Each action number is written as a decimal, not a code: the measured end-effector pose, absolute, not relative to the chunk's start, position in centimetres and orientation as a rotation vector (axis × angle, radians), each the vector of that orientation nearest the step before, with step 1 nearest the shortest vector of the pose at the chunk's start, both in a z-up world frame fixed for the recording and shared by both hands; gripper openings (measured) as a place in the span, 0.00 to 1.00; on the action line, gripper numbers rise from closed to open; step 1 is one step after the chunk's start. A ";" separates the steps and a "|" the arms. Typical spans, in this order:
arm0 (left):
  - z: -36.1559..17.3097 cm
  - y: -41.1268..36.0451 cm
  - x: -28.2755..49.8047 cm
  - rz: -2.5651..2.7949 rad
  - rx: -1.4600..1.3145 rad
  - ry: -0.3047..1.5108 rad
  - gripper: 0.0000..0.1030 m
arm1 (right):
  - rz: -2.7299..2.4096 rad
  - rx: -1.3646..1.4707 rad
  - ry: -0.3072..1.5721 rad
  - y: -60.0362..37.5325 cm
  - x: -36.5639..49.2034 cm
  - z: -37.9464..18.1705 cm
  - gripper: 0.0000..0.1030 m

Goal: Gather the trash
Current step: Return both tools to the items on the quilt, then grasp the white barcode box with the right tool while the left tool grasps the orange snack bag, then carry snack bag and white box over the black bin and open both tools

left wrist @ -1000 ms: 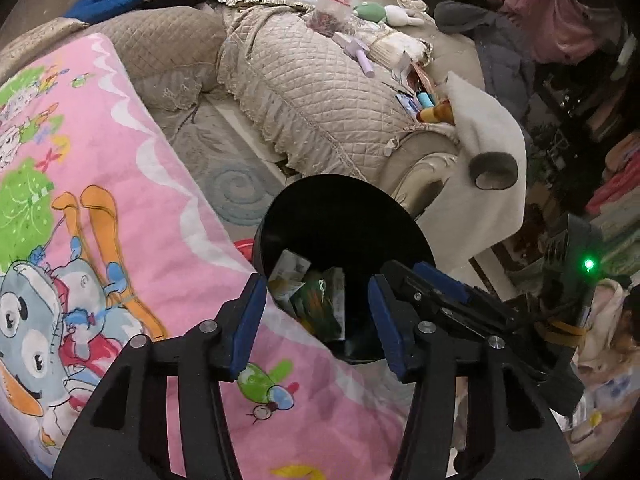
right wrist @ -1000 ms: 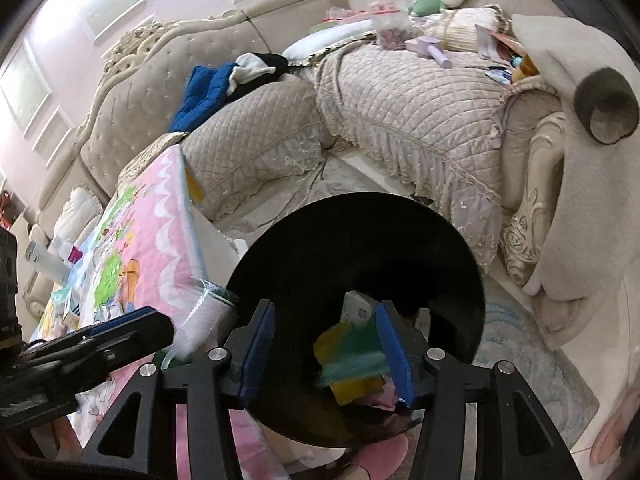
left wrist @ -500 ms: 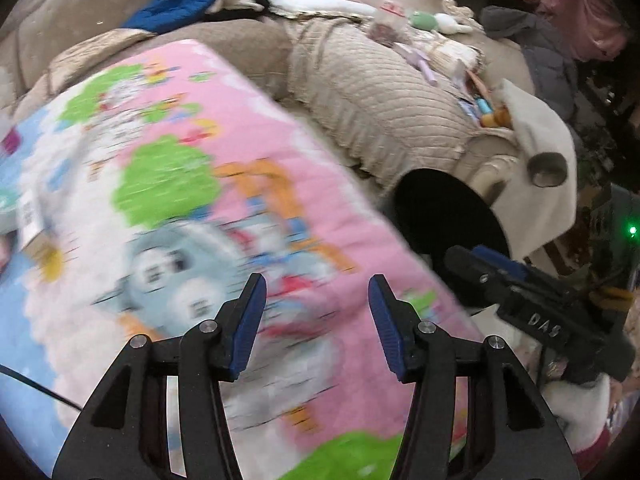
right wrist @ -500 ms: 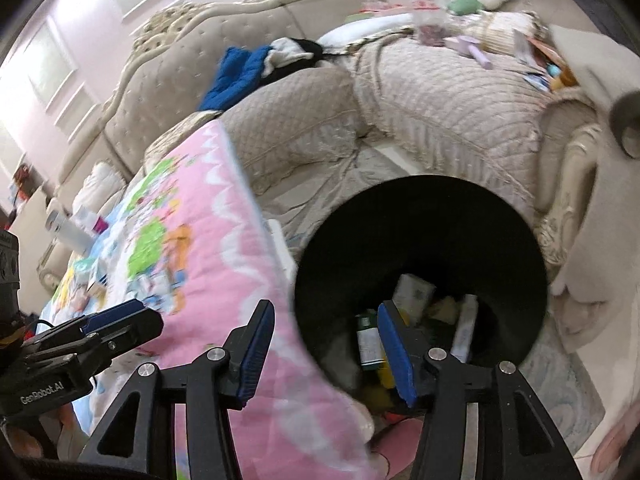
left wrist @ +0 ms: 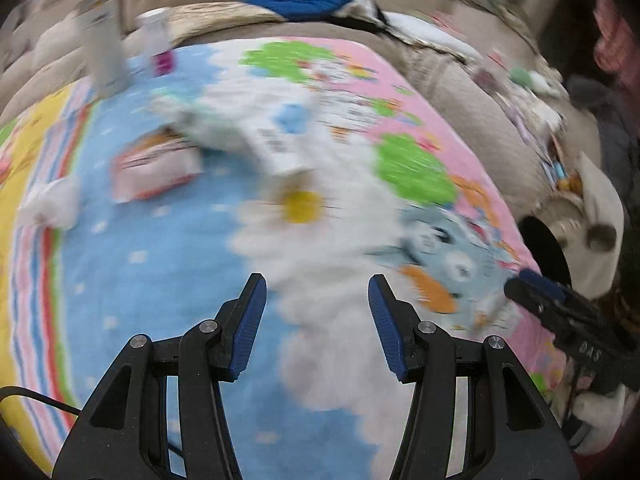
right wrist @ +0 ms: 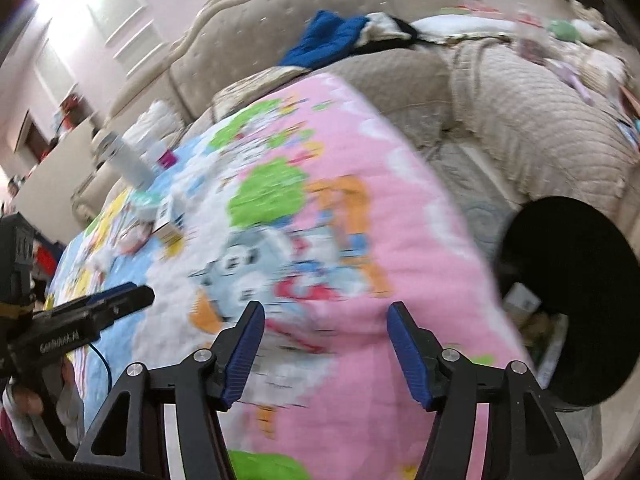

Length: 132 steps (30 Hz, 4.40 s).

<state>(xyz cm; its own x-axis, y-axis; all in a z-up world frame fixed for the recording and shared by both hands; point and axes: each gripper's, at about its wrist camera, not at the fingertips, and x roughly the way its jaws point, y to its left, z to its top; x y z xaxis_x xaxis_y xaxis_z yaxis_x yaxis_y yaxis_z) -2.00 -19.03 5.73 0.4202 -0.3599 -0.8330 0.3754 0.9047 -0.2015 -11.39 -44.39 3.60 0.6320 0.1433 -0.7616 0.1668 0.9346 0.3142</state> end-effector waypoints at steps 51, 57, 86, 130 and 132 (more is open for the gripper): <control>5.7 -12.1 1.8 -0.445 -0.129 1.036 0.34 | 0.209 0.182 0.889 -34.0 -3.5 4.1 0.27; 6.4 -14.2 -1.1 -0.477 -0.079 1.001 0.34 | 0.181 0.186 0.879 -34.7 -5.8 4.6 0.27; 7.5 -26.8 -6.4 -0.641 0.083 0.959 0.34 | 0.007 0.274 0.835 -43.8 -13.3 5.4 0.27; 4.8 -45.5 -8.4 -0.892 0.178 1.051 0.34 | -0.313 0.449 0.861 -61.4 -19.2 1.6 0.27; 4.7 -46.2 -8.4 -0.902 0.180 1.055 0.34 | -0.322 0.450 0.863 -62.0 -19.3 1.5 0.27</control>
<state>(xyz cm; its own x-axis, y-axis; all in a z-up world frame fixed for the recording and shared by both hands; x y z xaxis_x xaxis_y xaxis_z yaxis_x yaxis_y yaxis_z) -8.41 -46.17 4.68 0.1840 -0.5548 -0.8114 0.7157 0.6414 -0.2762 -19.26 -62.03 1.52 0.6114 -0.0912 -0.7861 0.4465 0.8599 0.2474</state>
